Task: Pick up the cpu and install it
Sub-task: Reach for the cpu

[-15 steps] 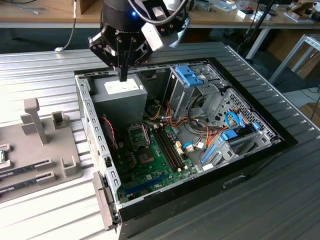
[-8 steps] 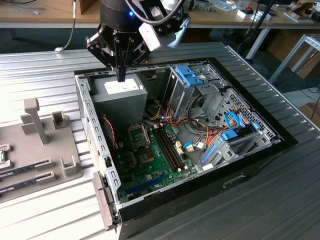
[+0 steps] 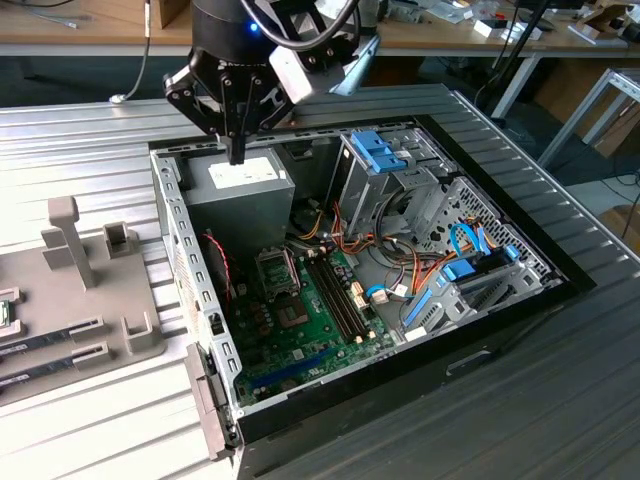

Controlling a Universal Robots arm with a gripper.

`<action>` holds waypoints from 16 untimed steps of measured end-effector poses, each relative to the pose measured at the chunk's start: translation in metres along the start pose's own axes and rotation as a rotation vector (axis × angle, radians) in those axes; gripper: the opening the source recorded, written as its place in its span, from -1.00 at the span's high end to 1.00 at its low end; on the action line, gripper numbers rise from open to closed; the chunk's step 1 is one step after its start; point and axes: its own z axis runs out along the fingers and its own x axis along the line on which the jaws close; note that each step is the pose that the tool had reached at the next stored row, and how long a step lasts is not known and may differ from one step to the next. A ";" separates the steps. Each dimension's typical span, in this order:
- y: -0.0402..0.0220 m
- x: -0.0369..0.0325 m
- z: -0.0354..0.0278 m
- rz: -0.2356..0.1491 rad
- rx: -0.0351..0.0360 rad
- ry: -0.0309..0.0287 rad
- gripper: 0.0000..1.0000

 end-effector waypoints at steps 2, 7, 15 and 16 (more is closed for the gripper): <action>-0.0002 0.0024 0.0000 0.000 0.0000 -0.0001 0.79; -0.0005 0.0070 -0.0001 0.000 0.0000 0.0000 0.79; -0.0011 0.0140 -0.0003 0.000 0.0000 0.0000 0.79; -0.0011 0.0147 -0.0002 0.000 0.0000 -0.0001 0.79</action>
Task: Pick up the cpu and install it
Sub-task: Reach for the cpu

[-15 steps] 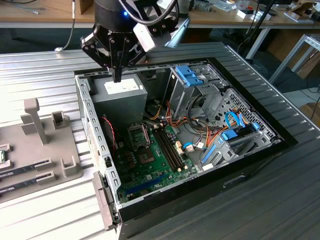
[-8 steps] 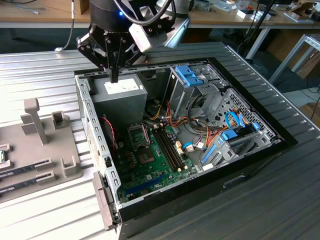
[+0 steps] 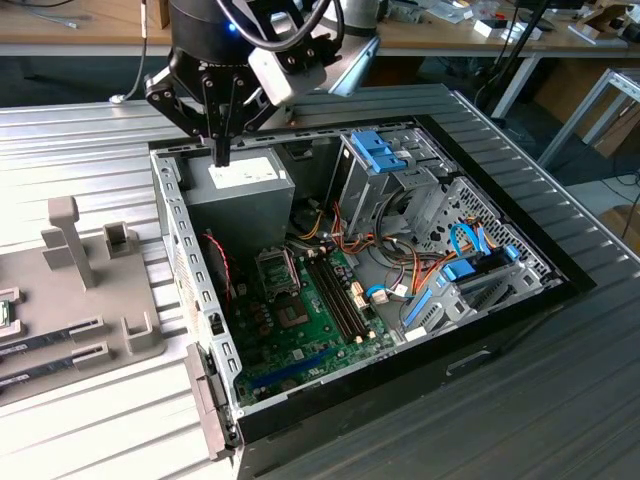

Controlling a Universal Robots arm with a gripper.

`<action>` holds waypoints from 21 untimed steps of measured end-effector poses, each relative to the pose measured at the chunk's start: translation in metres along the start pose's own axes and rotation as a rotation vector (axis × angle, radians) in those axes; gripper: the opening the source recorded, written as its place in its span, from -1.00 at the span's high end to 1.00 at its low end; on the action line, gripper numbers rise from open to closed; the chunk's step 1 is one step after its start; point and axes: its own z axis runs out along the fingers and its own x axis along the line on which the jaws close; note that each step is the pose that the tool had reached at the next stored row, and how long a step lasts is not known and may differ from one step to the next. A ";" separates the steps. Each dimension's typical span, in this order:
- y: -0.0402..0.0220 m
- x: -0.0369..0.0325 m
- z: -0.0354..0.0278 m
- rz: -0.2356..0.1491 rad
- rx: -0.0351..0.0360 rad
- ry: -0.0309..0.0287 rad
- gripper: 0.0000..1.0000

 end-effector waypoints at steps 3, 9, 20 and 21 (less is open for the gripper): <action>-0.0002 0.0020 0.0000 0.000 0.0000 0.0000 0.79; -0.0003 0.0039 -0.0001 0.000 0.0000 0.0000 0.79; -0.0006 0.0081 -0.0001 0.000 0.0000 0.0000 0.79; -0.0006 0.0084 -0.0001 0.000 0.0000 0.0000 0.79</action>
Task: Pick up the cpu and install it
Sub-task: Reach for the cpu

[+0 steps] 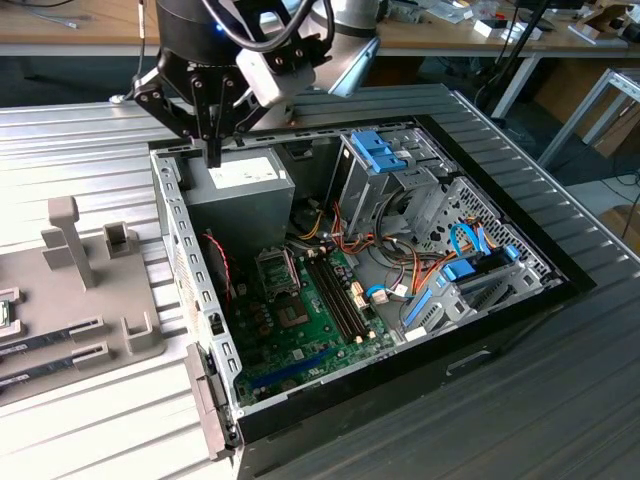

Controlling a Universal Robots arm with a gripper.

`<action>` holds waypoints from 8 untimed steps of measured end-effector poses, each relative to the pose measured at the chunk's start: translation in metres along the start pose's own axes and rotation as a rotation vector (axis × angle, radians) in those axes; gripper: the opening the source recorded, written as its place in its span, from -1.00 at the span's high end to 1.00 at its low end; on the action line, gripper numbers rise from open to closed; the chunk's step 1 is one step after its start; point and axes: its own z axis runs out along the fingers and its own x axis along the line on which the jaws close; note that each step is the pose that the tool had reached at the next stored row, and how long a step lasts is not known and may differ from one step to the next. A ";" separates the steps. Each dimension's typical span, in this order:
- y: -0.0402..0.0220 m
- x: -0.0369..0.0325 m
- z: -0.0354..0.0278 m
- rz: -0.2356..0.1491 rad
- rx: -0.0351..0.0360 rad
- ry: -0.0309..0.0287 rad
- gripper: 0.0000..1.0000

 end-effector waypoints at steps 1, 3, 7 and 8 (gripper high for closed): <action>0.0000 0.0003 0.0000 0.000 0.0000 0.0000 0.79; -0.0001 0.0008 0.0000 0.000 0.0001 0.0000 0.79; -0.0002 0.0022 0.0000 0.000 0.0000 0.0000 0.79; -0.0002 0.0028 0.0000 0.000 0.0000 0.0000 0.79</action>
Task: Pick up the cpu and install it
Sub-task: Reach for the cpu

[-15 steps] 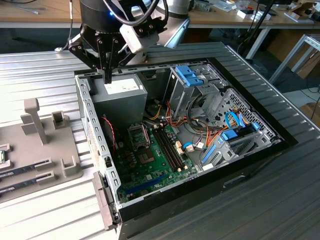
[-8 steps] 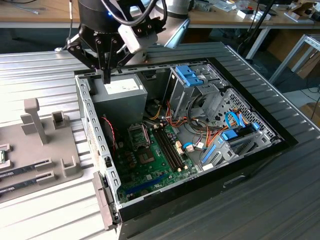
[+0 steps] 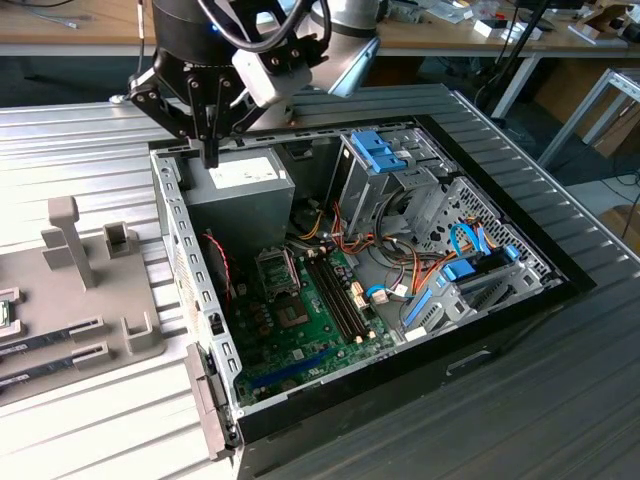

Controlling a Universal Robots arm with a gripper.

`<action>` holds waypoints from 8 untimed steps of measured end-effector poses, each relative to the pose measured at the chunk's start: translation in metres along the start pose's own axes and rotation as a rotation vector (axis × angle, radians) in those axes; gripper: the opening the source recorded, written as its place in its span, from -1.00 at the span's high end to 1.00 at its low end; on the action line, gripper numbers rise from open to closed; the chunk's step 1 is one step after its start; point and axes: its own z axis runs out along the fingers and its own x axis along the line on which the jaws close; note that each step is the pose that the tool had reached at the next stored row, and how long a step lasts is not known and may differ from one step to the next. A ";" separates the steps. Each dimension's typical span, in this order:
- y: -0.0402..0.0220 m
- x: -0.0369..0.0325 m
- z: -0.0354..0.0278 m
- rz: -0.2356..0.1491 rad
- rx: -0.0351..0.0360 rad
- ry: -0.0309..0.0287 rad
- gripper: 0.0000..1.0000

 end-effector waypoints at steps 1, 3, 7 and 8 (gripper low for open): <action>0.0000 0.0004 0.0000 0.000 0.0000 0.0000 0.79; -0.0001 0.0014 0.0000 0.000 0.0000 0.0000 0.79; -0.0002 0.0028 0.0000 0.000 0.0000 0.0000 0.79; -0.0003 0.0033 0.0000 0.000 0.0000 0.0000 0.79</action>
